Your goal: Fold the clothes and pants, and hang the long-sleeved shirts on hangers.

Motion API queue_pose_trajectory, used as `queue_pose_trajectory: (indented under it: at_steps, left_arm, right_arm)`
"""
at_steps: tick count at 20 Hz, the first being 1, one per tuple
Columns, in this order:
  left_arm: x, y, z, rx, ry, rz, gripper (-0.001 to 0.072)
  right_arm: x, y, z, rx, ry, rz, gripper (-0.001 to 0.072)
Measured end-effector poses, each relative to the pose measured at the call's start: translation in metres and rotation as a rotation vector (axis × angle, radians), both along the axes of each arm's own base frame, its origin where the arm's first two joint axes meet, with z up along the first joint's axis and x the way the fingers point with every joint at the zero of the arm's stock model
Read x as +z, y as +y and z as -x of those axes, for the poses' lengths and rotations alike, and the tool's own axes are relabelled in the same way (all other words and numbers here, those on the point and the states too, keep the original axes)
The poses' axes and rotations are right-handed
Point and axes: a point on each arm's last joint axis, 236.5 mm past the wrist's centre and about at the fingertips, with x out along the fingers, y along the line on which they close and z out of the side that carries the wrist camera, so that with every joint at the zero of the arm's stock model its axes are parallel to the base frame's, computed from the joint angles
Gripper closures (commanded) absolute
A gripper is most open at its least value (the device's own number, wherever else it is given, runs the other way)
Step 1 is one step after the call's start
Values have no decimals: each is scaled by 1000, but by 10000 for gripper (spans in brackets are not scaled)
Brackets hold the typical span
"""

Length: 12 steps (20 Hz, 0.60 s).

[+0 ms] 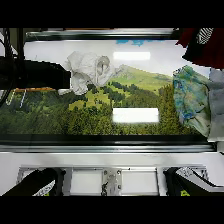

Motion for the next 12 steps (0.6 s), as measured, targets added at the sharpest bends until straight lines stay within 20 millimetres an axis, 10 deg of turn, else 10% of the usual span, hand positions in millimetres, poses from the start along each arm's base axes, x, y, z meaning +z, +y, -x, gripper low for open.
queue_pose_trajectory:
  at_steps: [12]
  left_arm:
    - [0,0,0,5,3,5,694]
  right_arm:
    - [-11,-5,-3,-10,7,-41,686]
